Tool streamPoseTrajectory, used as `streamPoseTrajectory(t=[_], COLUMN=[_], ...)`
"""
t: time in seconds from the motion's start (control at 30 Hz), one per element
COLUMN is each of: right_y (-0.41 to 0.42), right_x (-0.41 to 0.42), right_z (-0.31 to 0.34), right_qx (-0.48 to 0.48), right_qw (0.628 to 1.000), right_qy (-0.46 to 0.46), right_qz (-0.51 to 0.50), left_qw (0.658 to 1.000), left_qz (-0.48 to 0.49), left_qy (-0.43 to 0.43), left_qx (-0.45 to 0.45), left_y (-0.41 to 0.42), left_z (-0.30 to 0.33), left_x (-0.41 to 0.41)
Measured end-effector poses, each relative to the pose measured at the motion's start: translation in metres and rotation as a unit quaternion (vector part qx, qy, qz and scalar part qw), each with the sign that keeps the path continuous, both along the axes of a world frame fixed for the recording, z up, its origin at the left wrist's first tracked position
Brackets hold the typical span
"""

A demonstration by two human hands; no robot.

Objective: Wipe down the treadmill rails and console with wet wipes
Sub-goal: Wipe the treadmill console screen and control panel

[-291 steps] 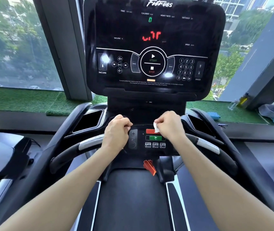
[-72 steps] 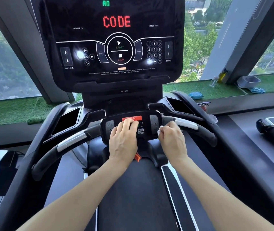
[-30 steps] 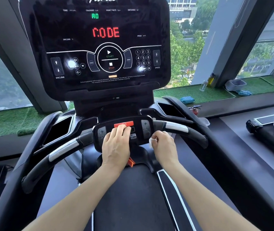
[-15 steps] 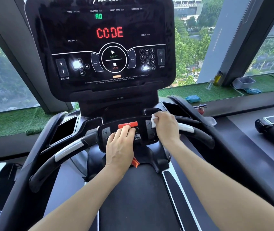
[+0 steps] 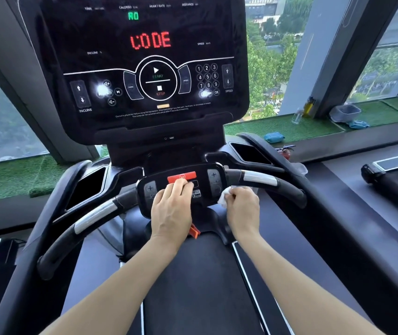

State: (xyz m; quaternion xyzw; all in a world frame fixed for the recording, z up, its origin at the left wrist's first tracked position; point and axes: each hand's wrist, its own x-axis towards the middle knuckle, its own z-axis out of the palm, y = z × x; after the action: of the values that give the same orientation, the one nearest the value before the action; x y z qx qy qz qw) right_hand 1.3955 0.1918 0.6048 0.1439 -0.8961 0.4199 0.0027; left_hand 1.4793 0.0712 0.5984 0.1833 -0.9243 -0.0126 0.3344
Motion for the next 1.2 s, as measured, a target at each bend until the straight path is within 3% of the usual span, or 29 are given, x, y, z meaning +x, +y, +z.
streamPoseTrajectory(t=[0.13,0.27,0.6,0.7,0.9,1.07,1.2], right_y=[0.008,0.013,-0.01,-0.01,0.005,-0.011,0.0], right_x=[0.003,-0.006,0.021,0.02,0.001,0.02,0.007], right_z=[0.001,0.006,-0.008,-0.004,0.002,0.0,0.0], right_qx=[0.032,0.051,0.056,0.065,0.078,0.087,0.085], right_qw=[0.999,0.991,0.976,0.975,0.987,0.978,0.983], right_qy=[0.038,0.103,0.152,0.145,0.116,0.129,0.113], right_qz=[-0.007,0.062,0.146,0.157,0.083,0.142,0.118], left_qw=[1.0,1.0,1.0,0.999,0.999,0.999,0.999], left_qz=[-0.01,-0.012,-0.026,-0.038,-0.038,-0.047,-0.047], left_qy=[-0.004,-0.003,-0.003,-0.005,-0.002,-0.011,-0.022], left_qx=[-0.012,-0.011,-0.002,-0.011,-0.001,0.006,0.012], left_y=[-0.003,-0.003,-0.006,-0.009,-0.007,-0.009,-0.008], left_z=[0.0,-0.001,0.0,0.001,0.001,0.004,0.006], left_x=[0.001,0.001,0.004,0.005,0.006,0.007,0.008])
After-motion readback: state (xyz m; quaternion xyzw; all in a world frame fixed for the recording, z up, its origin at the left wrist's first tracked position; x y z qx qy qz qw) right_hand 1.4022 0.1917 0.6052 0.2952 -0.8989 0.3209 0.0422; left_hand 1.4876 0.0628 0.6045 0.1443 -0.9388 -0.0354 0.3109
